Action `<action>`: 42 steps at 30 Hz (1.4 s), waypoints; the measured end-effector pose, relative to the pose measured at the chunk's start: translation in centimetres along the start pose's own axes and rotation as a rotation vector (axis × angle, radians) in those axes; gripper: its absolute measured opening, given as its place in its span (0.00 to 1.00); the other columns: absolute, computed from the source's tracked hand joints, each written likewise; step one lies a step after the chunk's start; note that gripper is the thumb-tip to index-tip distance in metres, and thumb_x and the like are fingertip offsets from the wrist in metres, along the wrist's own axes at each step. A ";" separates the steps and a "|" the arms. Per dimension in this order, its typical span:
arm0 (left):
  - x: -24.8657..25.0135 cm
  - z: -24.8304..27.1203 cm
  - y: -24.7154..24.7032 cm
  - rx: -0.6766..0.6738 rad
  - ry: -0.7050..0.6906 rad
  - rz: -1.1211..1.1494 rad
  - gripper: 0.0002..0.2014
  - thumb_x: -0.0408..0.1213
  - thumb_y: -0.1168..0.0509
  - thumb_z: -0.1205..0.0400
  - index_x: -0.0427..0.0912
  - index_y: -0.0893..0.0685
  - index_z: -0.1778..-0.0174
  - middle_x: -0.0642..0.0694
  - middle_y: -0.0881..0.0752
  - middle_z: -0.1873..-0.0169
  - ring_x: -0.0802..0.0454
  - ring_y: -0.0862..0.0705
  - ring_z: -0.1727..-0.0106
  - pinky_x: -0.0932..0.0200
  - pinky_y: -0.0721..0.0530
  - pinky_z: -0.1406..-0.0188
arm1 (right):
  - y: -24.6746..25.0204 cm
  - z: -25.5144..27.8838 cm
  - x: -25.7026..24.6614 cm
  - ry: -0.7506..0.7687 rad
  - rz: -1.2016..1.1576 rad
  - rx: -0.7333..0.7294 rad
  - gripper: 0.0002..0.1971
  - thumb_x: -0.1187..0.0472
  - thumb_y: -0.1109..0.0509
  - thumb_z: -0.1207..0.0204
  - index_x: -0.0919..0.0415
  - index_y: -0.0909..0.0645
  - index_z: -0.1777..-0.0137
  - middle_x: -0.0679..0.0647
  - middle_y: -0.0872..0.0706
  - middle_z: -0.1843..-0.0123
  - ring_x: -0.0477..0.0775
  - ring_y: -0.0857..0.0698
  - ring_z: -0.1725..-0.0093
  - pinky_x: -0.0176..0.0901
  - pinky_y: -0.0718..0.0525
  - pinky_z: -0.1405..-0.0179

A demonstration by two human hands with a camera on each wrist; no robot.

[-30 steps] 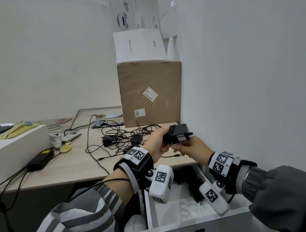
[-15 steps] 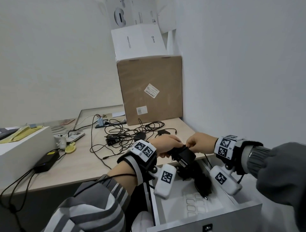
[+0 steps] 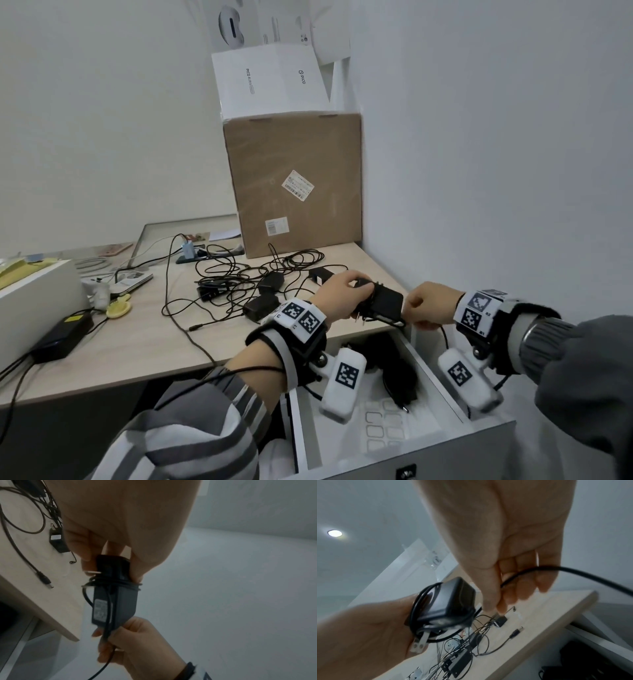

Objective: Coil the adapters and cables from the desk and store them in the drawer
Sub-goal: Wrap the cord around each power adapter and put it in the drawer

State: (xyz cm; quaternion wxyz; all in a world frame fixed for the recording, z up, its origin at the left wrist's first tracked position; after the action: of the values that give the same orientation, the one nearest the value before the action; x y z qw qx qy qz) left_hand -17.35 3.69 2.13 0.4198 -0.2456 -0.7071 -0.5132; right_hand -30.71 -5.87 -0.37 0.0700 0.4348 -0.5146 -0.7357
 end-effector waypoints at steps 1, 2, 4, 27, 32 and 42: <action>-0.2 -0.3 -0.3 0.006 0.000 0.014 0.10 0.40 0.38 0.16 0.45 0.18 0.42 0.49 0.20 0.64 0.53 0.23 0.73 0.64 0.26 0.75 | -0.4 0.1 0.9 -0.016 -0.029 -0.015 0.13 0.66 0.31 0.27 0.58 0.17 0.73 0.53 0.21 0.79 0.50 0.26 0.80 0.34 0.27 0.78; -0.5 -0.5 -0.7 -0.011 0.007 0.007 0.09 0.40 0.38 0.16 0.46 0.18 0.42 0.48 0.20 0.64 0.54 0.23 0.73 0.66 0.26 0.77 | -0.7 0.1 1.6 -0.027 -0.037 -0.004 0.14 0.66 0.30 0.27 0.57 0.17 0.74 0.51 0.21 0.80 0.49 0.27 0.80 0.34 0.28 0.78; -1.0 -0.8 -2.2 -0.096 0.019 -0.004 0.08 0.40 0.38 0.16 0.48 0.17 0.44 0.48 0.21 0.66 0.55 0.23 0.74 0.69 0.26 0.80 | -0.7 -0.3 2.4 -0.039 -0.020 0.054 0.15 0.65 0.29 0.28 0.56 0.18 0.76 0.46 0.23 0.84 0.48 0.28 0.80 0.32 0.29 0.80; -6.0 -10.3 -5.5 -0.024 0.000 0.003 0.07 0.38 0.32 0.20 0.45 0.17 0.48 0.45 0.16 0.58 0.45 0.17 0.60 0.50 0.14 0.54 | 3.4 -7.9 2.1 -0.139 -0.211 0.357 0.13 0.60 0.25 0.30 0.74 0.13 0.62 0.57 0.17 0.69 0.51 0.23 0.71 0.40 0.27 0.68; -3.3 -11.9 -2.3 0.247 -0.035 0.245 0.04 0.41 0.34 0.19 0.50 0.18 0.50 0.44 0.13 0.54 0.43 0.15 0.59 0.52 0.17 0.62 | 5.9 -7.2 -1.9 0.046 -0.375 0.456 0.10 0.63 0.32 0.24 0.69 0.13 0.61 0.51 0.18 0.72 0.47 0.24 0.71 0.40 0.27 0.65; -2.5 -11.3 0.1 0.222 0.100 0.940 0.14 0.39 0.38 0.15 0.37 0.22 0.36 0.44 0.13 0.60 0.49 0.16 0.65 0.66 0.17 0.69 | 4.3 -7.0 -3.7 0.129 -0.480 0.320 0.08 0.62 0.33 0.20 0.63 0.13 0.54 0.50 0.18 0.70 0.44 0.29 0.76 0.29 0.31 0.77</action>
State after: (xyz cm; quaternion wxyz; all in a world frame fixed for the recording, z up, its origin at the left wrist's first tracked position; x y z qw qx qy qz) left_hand -12.09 -6.60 1.40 0.6632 -0.4674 -0.5491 -0.2006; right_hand -24.95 -10.66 4.56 -0.1427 0.5957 -0.5008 -0.6116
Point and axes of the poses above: each hand's wrist, its own z-axis away from the middle knuckle, its own y-axis out of the back of the hand, x = y × z, the point moved 7 cm from there along -z, towards the middle knuckle
